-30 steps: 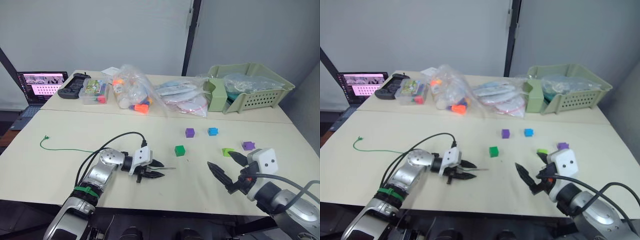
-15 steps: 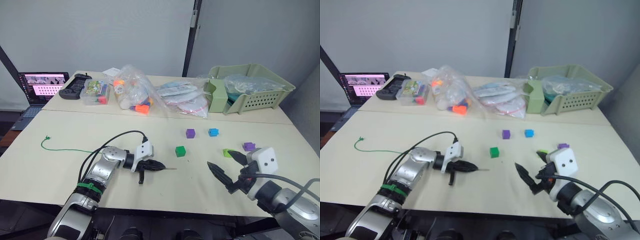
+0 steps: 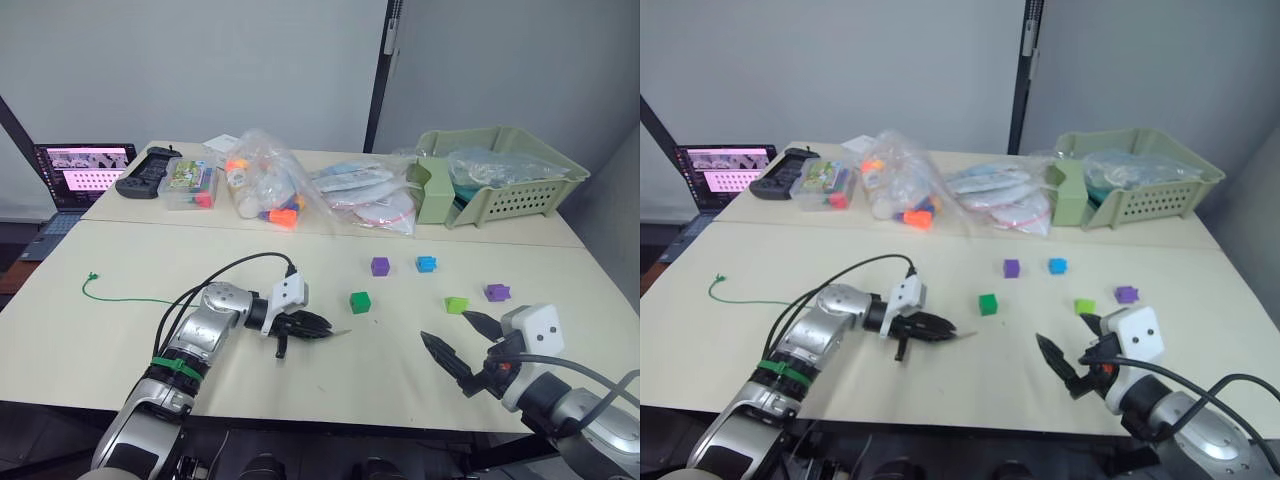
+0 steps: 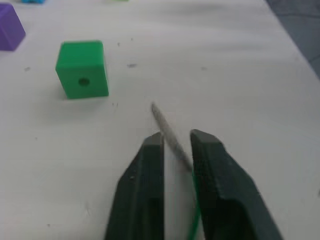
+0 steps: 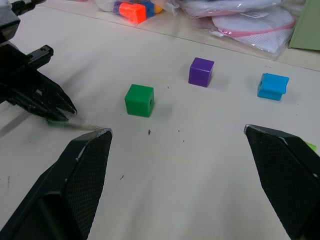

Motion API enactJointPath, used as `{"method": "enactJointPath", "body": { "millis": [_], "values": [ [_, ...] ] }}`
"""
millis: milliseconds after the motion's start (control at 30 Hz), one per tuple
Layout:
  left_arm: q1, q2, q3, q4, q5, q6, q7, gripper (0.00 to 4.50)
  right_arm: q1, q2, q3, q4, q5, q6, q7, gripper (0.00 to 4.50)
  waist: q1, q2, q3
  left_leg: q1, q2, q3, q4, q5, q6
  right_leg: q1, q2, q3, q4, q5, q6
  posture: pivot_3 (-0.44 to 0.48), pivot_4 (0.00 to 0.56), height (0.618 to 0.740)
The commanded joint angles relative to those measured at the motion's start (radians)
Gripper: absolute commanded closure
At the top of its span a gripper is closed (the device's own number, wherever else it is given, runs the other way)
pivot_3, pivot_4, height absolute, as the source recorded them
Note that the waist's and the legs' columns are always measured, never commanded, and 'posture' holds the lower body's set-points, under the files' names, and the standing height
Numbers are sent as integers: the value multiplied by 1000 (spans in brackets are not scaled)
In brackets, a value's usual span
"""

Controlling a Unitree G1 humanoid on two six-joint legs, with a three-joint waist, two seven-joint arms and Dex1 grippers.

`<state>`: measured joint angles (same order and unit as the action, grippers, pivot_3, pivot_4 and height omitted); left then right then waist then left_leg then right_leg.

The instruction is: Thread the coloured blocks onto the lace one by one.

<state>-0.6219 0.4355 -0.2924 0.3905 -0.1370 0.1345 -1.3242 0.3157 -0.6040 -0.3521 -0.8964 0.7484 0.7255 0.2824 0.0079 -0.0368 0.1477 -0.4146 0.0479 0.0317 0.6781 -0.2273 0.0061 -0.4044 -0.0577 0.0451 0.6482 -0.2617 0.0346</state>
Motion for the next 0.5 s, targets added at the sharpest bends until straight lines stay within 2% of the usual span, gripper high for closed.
{"method": "enactJointPath", "body": {
  "millis": [33, 167, 300, 500],
  "values": [
    [-7, 4, 8, 15, 19, -35, 26, 2400, 0, 3, -10, -24, -14, -30, 5, 0, 1, 0, 0, 0, 0, 0, 0, 0, 0, 0, 0, 0, 0, 0, 0, 0, 150, 732],
    [-7, 2, -5, 40, 54, -59, 58, 1079, -1, 8, 3, -20, -26, -35, 8, 0, 2, 0, 0, 0, 0, 0, 0, 0, 0, 0, 0, 0, 0, 0, 0, 0, 150, 732],
    [-6, 5, -22, 22, 71, -32, 58, 1079, -6, 3, 11, -23, -32, -27, 12, 0, 2, 0, 0, 0, 0, 0, 0, 0, 0, 0, 0, 0, 0, 0, 0, 0, 150, 732],
    [12, 2, -44, -111, 63, 114, 66, 1079, -25, -81, 44, -38, -69, 7, 38, 0, 3, 0, 0, 0, 0, 0, 0, 0, 0, 0, -1, 0, 0, 0, 0, 0, 150, 732]
  ]
}}
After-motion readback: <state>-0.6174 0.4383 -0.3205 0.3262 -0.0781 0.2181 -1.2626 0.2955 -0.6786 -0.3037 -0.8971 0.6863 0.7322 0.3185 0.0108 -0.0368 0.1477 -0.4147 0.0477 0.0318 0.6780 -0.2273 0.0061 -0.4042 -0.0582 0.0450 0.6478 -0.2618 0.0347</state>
